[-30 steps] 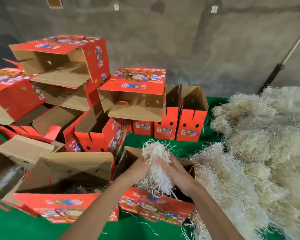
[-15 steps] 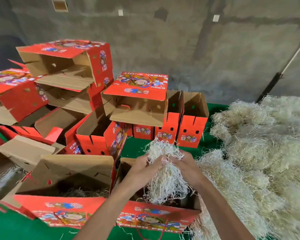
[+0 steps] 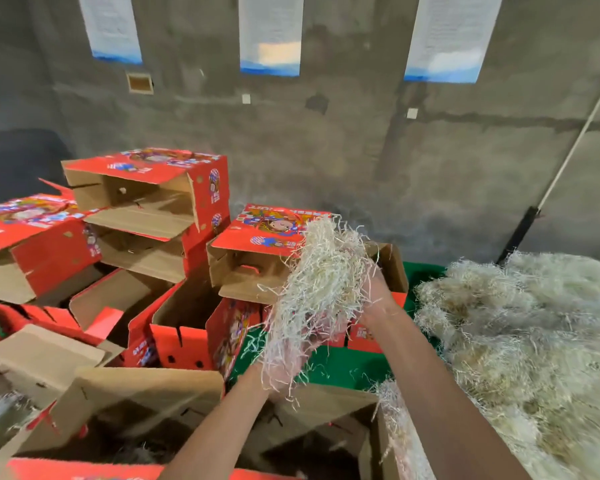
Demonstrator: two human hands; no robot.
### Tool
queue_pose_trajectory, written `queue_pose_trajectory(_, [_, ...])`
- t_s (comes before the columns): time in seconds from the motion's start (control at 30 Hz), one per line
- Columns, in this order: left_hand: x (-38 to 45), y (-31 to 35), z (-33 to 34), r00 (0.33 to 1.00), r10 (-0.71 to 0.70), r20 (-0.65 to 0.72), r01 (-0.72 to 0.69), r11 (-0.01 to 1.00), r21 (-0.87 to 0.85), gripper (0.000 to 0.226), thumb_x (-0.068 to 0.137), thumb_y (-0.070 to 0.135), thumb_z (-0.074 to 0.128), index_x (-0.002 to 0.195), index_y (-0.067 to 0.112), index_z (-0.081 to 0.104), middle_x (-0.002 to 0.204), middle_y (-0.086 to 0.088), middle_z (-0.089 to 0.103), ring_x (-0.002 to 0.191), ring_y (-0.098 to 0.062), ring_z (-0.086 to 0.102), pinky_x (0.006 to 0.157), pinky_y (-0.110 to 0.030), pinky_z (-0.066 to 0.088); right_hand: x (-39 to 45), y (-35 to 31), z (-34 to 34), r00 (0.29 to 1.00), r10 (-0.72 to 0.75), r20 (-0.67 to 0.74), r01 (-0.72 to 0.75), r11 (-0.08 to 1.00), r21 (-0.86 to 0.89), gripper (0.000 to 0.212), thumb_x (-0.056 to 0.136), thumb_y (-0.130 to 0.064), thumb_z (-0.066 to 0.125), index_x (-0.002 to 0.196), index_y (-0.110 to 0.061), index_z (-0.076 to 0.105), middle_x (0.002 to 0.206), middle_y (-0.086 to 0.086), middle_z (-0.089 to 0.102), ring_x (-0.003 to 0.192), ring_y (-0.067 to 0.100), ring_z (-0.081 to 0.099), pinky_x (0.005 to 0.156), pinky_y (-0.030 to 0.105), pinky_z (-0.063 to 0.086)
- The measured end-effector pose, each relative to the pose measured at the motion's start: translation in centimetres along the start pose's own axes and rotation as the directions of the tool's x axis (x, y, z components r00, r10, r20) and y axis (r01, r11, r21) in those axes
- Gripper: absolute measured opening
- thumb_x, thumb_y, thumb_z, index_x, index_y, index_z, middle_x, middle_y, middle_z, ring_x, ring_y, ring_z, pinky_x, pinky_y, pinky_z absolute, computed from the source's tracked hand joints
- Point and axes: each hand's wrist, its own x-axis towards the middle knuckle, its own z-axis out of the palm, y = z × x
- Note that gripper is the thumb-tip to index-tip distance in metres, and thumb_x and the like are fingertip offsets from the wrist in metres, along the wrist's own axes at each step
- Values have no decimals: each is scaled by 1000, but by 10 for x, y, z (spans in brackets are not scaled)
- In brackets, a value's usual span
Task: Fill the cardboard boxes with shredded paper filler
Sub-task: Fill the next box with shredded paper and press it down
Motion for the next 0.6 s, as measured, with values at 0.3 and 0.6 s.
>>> queue_pose_trajectory(0.3, [34, 17, 53, 956, 292, 28, -263, 895, -360, 86, 68, 83, 68, 140, 40, 48, 151, -11, 46, 136, -47, 45, 101, -74, 35, -6, 0, -11, 957, -253, -142, 235, 963, -134, 18, 100, -31, 59, 101, -14, 65, 89, 2, 69, 79, 17, 69, 72, 32, 54])
queue_pose_trajectory(0.6, [54, 31, 99, 780, 508, -365, -490, 859, 148, 70, 64, 37, 90, 126, 23, 59, 112, 3, 74, 102, -14, 71, 88, -39, 54, -26, 69, 1, 979, -199, 49, 203, 973, -105, 21, 107, -25, 41, 113, -25, 61, 117, 11, 67, 99, 11, 69, 89, 34, 57])
